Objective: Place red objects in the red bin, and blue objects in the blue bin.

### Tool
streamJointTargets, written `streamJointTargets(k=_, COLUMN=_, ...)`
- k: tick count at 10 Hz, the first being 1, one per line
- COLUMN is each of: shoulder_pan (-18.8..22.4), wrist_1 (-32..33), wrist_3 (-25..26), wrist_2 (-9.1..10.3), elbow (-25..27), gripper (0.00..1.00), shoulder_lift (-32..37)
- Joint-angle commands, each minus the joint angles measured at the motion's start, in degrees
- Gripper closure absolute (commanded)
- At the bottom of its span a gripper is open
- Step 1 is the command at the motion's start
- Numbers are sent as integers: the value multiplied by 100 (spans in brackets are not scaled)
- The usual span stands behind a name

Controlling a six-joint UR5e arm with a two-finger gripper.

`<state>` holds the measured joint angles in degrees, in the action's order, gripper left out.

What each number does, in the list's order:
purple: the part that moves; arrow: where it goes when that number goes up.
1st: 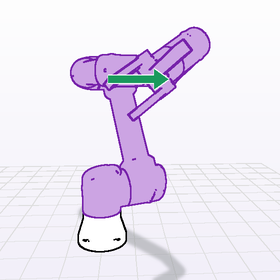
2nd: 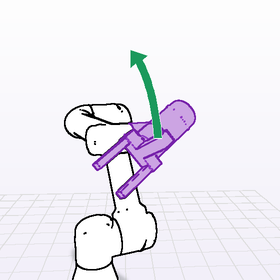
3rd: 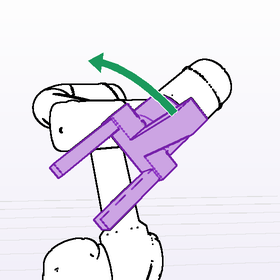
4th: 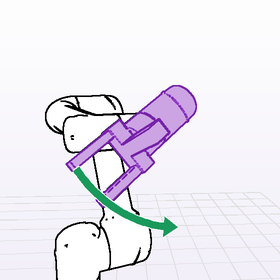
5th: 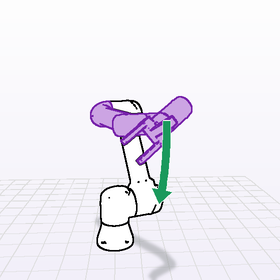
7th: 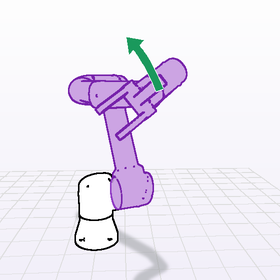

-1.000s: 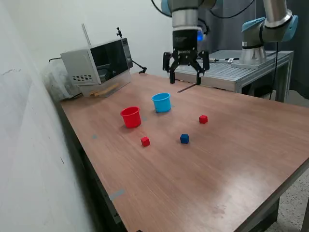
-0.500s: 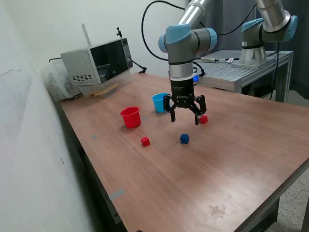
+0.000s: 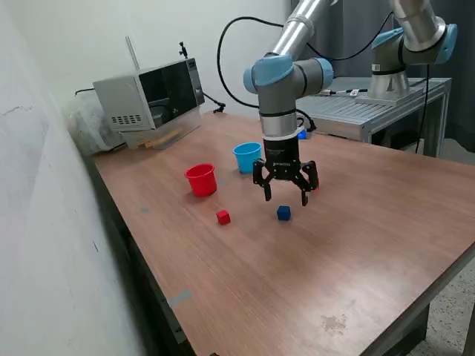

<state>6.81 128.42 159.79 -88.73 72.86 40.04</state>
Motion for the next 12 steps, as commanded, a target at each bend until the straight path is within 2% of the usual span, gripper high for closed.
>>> streamJointTargets(k=1, shoulder_pan=4, wrist_1=25, wrist_3=0, wrist_2=5, elbow=-122, gripper=0, shoulder_lift=-145)
streamJointTargets(k=8, shoulder_pan=-48, wrist_1=34, wrist_3=-193, wrist_2=23, elbow=-96, gripper=0, shoulder_lift=-172)
streamJointTargets(k=9, shoulder_pan=-48, wrist_1=104, wrist_3=-219, wrist_2=66, elbow=-96, gripper=100, shoulder_lift=-172)
streamJointTargets(k=12, shoulder_pan=-49, wrist_1=122, wrist_3=-255, wrist_2=137, elbow=-88, gripper=100, shoulder_lift=-163)
